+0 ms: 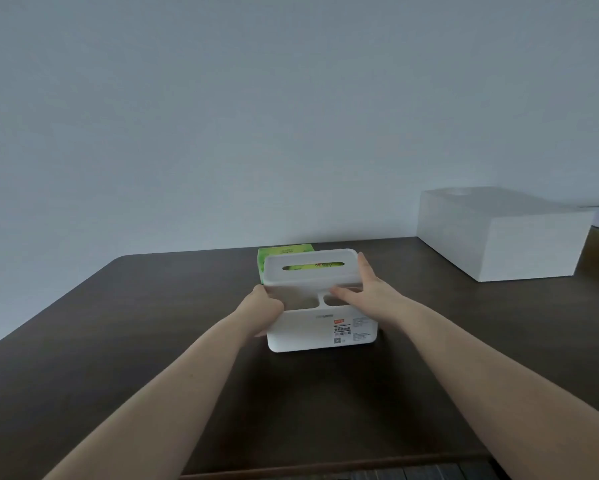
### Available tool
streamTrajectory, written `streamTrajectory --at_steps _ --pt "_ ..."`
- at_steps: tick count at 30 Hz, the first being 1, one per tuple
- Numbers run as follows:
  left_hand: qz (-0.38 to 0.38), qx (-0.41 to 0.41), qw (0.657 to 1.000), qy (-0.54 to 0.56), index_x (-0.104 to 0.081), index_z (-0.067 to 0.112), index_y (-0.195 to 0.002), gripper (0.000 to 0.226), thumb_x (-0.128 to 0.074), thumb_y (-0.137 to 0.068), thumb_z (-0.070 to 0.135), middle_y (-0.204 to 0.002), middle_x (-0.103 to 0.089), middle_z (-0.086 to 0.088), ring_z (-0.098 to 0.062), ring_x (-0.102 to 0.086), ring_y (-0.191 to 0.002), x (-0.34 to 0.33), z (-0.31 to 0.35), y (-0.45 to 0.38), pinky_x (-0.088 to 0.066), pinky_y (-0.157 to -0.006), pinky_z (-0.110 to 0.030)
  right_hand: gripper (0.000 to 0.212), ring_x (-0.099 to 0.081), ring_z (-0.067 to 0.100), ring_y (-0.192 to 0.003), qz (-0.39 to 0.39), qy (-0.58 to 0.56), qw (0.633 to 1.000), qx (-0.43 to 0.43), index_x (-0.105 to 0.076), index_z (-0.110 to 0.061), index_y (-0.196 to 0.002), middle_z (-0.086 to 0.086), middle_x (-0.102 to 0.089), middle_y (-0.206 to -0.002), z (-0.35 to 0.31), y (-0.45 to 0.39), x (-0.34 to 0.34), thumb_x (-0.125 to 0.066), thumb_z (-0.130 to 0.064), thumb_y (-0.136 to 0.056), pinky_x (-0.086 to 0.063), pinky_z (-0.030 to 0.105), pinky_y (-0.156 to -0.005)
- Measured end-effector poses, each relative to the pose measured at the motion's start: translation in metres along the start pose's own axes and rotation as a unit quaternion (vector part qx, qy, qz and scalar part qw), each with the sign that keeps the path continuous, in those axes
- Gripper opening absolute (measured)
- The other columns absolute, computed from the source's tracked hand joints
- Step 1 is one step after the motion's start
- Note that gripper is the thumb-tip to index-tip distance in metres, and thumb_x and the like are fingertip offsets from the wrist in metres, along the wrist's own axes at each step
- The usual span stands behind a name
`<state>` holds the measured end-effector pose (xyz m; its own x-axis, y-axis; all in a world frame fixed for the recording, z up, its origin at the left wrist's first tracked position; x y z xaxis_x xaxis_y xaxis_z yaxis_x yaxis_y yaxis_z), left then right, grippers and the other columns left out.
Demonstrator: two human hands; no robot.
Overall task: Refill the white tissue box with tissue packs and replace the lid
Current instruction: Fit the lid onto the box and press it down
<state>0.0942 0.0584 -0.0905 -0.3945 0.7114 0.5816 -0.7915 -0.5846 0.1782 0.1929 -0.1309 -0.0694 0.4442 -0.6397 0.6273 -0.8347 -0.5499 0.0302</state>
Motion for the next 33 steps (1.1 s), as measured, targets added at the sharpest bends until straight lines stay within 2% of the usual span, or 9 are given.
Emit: streamTrajectory --at_steps 4,7,10,12,15,18,24,27,33 --pt "0.038 -0.007 0.999 0.009 -0.047 0.008 -0.102 0.020 -0.033 -0.089 0.004 -0.099 -0.052 -0.011 -0.031 -0.052 -0.091 0.006 0.000 -0.005 -0.048 -0.073 -0.035 0.088 -0.062 0.025 -0.093 -0.006 -0.097 0.990 -0.098 0.012 -0.036 -0.150 0.005 -0.052 -0.119 0.014 0.009 0.001 -0.051 -0.019 -0.091 -0.055 0.039 -0.064" --pt "0.078 -0.018 0.997 -0.004 -0.048 0.008 -0.080 0.014 -0.037 -0.088 0.004 -0.078 -0.047 -0.007 -0.027 -0.047 -0.074 0.012 0.000 -0.009 -0.043 -0.066 -0.033 0.035 -0.061 0.032 -0.084 0.032 -0.126 0.975 -0.180 -0.038 -0.009 -0.129 0.013 -0.059 -0.105 0.035 0.014 0.006 -0.040 -0.008 -0.094 -0.060 0.050 -0.070" --pt "0.103 -0.038 0.994 -0.016 -0.043 0.009 -0.068 0.022 -0.038 -0.089 0.006 -0.069 -0.043 -0.005 -0.020 -0.040 -0.060 0.010 0.007 -0.013 -0.036 -0.055 -0.026 0.007 -0.068 0.038 -0.084 0.071 -0.075 0.980 -0.168 -0.050 -0.003 -0.096 0.017 -0.062 -0.087 0.037 0.009 0.021 -0.044 -0.003 -0.093 -0.062 0.047 -0.073" --pt "0.105 -0.045 0.993 -0.020 -0.046 0.007 -0.069 0.021 -0.039 -0.089 0.006 -0.068 -0.044 -0.005 -0.020 -0.041 -0.060 0.001 0.015 -0.017 -0.035 -0.053 -0.026 0.011 -0.068 0.042 -0.090 0.109 -0.084 0.977 -0.164 -0.050 -0.004 -0.082 0.014 -0.057 -0.082 0.041 0.006 0.036 -0.048 -0.002 -0.092 -0.062 0.046 -0.069" --pt "0.078 -0.050 0.996 0.011 -0.056 0.001 -0.076 0.017 -0.041 -0.082 0.005 -0.073 -0.052 -0.010 -0.030 -0.053 -0.073 -0.023 0.032 -0.027 -0.053 -0.067 -0.038 0.021 -0.067 0.043 -0.088 0.154 -0.122 0.963 -0.182 -0.046 -0.009 -0.074 0.018 -0.056 -0.096 0.057 0.004 0.058 -0.048 -0.002 -0.093 -0.060 0.039 -0.050" --pt "0.045 -0.063 0.996 0.038 -0.045 0.006 -0.060 0.018 -0.043 -0.078 0.007 -0.064 -0.045 -0.010 -0.028 -0.048 -0.076 -0.048 0.054 -0.044 -0.042 -0.068 -0.037 0.017 -0.066 0.042 -0.082 0.179 -0.156 0.954 -0.186 -0.048 -0.007 -0.075 0.021 -0.056 -0.104 0.075 -0.001 0.079 -0.047 -0.003 -0.092 -0.055 0.035 -0.039" --pt "0.074 -0.126 0.988 -0.050 -0.038 0.012 -0.052 0.037 -0.044 -0.088 0.009 -0.054 -0.039 -0.002 -0.021 -0.038 -0.056 -0.074 0.102 -0.076 -0.024 -0.048 -0.028 0.014 -0.061 0.036 -0.067 0.200 -0.181 0.946 -0.180 -0.048 -0.006 -0.077 0.021 -0.055 -0.103 0.102 -0.029 0.115 -0.046 -0.002 -0.091 -0.060 0.043 -0.050" --pt "0.086 -0.151 0.983 -0.064 -0.036 0.011 -0.052 0.037 -0.044 -0.088 0.011 -0.053 -0.035 -0.002 -0.017 -0.031 -0.050 -0.090 0.121 -0.094 -0.021 -0.047 -0.028 0.006 -0.060 0.036 -0.061 0.217 -0.179 0.943 -0.178 -0.052 0.001 -0.088 0.022 -0.055 -0.101 0.115 -0.046 0.132 -0.046 -0.002 -0.090 -0.061 0.049 -0.056" --pt "0.115 -0.183 0.975 -0.060 -0.034 0.011 -0.052 0.036 -0.046 -0.086 0.011 -0.051 -0.032 -0.001 -0.016 -0.028 -0.048 -0.118 0.148 -0.127 -0.019 -0.047 -0.031 0.011 -0.067 0.043 -0.060 0.262 -0.150 0.935 -0.186 -0.054 -0.002 -0.075 0.017 -0.055 -0.081 0.136 -0.078 0.164 -0.048 -0.002 -0.085 -0.061 0.055 -0.064"
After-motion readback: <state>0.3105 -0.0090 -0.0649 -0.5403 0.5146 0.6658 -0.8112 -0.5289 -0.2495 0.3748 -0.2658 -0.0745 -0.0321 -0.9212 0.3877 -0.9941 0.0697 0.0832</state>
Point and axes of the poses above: each hand's wrist, its own y-axis away from the middle knuckle, its own x-axis out of the back of the hand, z = x × y, the point moved 10 cm from there along -y, towards the middle knuckle
